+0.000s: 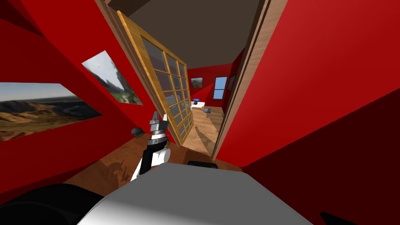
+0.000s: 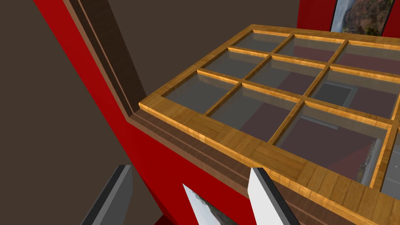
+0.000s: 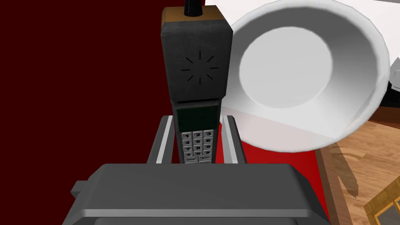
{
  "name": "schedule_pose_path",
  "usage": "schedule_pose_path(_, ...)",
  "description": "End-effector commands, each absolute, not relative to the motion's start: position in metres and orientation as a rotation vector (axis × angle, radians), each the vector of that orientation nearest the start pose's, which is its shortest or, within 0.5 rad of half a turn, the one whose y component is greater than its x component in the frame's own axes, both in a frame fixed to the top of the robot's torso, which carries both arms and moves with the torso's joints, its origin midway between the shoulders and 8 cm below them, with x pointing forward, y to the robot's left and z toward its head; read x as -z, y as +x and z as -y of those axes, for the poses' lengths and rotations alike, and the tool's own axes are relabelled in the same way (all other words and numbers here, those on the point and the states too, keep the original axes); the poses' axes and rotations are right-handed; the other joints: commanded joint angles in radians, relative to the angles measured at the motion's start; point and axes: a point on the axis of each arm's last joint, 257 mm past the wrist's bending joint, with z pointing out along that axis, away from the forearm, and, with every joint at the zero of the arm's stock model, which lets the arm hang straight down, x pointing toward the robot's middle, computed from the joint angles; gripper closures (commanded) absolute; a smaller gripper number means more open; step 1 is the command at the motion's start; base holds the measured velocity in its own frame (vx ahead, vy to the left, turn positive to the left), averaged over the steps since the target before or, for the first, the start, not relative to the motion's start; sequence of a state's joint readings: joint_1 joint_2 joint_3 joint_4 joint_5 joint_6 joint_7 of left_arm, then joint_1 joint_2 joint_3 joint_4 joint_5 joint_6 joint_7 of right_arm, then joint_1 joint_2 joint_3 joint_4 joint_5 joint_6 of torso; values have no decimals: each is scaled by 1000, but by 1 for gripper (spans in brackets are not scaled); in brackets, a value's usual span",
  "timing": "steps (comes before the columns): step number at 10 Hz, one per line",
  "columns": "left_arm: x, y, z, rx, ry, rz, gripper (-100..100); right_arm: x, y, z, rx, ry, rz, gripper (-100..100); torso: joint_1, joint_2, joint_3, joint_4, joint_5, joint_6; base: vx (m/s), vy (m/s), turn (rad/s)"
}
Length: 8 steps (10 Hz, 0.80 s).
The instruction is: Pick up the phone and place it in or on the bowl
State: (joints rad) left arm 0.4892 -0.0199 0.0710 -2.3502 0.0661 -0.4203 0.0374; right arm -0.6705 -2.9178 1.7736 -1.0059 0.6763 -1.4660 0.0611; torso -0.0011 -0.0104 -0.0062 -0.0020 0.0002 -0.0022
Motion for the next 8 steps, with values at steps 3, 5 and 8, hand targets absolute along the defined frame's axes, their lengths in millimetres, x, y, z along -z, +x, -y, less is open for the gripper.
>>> schedule_pose_path(3, -45, 337, -309, 1314, -714, -539, 0, -121, -253, 616, 415, 285, -3189, 100, 4, 3, 2, 1, 1, 3, 35, -49, 183)
schedule_pose_path(5, -45, 337, -309, 1314, -714, -539, 0, -107, -278, 586, 299, 410, -3170, 100, 6, 4, 3, 2, 2, 3, 33, -55, 253)
schedule_pose_path(8, -45, 337, -309, 1314, -714, -539, 0, -95, -303, 547, 173, 550, -3139, 100, 7, 7, 5, 3, 2, 5, 14, -44, 120)
